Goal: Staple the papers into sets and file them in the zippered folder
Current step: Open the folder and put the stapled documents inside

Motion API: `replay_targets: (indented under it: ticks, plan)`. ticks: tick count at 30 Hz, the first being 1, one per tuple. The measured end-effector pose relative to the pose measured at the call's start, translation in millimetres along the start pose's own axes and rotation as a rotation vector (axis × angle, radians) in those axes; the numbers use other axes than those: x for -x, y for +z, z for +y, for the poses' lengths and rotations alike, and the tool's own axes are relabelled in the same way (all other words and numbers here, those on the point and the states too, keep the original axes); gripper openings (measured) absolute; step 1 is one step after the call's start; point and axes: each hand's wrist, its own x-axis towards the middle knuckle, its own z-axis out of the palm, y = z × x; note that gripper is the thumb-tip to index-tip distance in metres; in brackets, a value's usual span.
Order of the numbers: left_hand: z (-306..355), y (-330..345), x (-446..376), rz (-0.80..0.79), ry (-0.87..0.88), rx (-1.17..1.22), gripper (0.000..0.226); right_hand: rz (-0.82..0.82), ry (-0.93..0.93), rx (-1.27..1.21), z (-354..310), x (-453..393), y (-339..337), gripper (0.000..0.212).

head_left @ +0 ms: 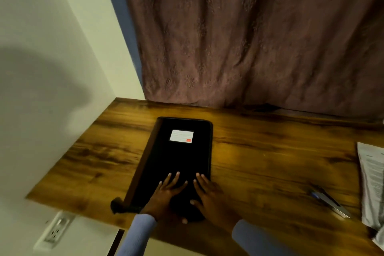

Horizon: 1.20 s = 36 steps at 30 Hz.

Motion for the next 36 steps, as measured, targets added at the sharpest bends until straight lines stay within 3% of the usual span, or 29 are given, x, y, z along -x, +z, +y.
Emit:
replay_targets:
  ticks: [3, 7, 10, 14, 24, 27, 29, 32, 34, 36]
  plan:
    - [-3, 5, 6, -0.037, 0.008, -0.07, 0.113, -0.028, -0.037, -0.001, 6, 1, 0, 0.069]
    - [0, 3, 6, -0.068, 0.011, -0.057, 0.112, 0.06, -0.189, 0.009, 18, -9, -15, 0.031]
    - [2, 3, 5, -0.094, -0.02, -0.029, 0.103, -0.035, -0.185, 0.077, 29, -26, -33, 0.049]
    - [1, 1, 5, -0.094, -0.007, -0.012, 0.1, -0.064, -0.19, 0.164, 41, -40, -30, 0.047]
    - [-23, -34, -1, -0.265, -0.003, -0.337, 0.092, 0.106, -0.151, 0.062, 18, 6, 1, 0.05]
    - [-16, -47, -2, -0.132, -0.151, -0.127, 0.066, 0.144, -0.151, 0.012, 3, 18, 13, 0.069]
    - [2, -51, -11, -0.016, -0.223, 0.031, 0.058, 0.141, -0.202, -0.042, 2, 23, 13, 0.063]
    - [49, -36, -29, -0.002, -0.168, 0.107, 0.057, 0.154, -0.281, -0.048, 33, 10, -6, 0.041]
    - [76, -21, -39, -0.037, -0.162, 0.113, 0.063, 0.145, -0.145, -0.023, 70, -10, -21, 0.046]
    - [91, -10, -46, -0.071, -0.18, 0.063, 0.073, 0.185, -0.015, 0.05, 103, -24, -36, 0.067]
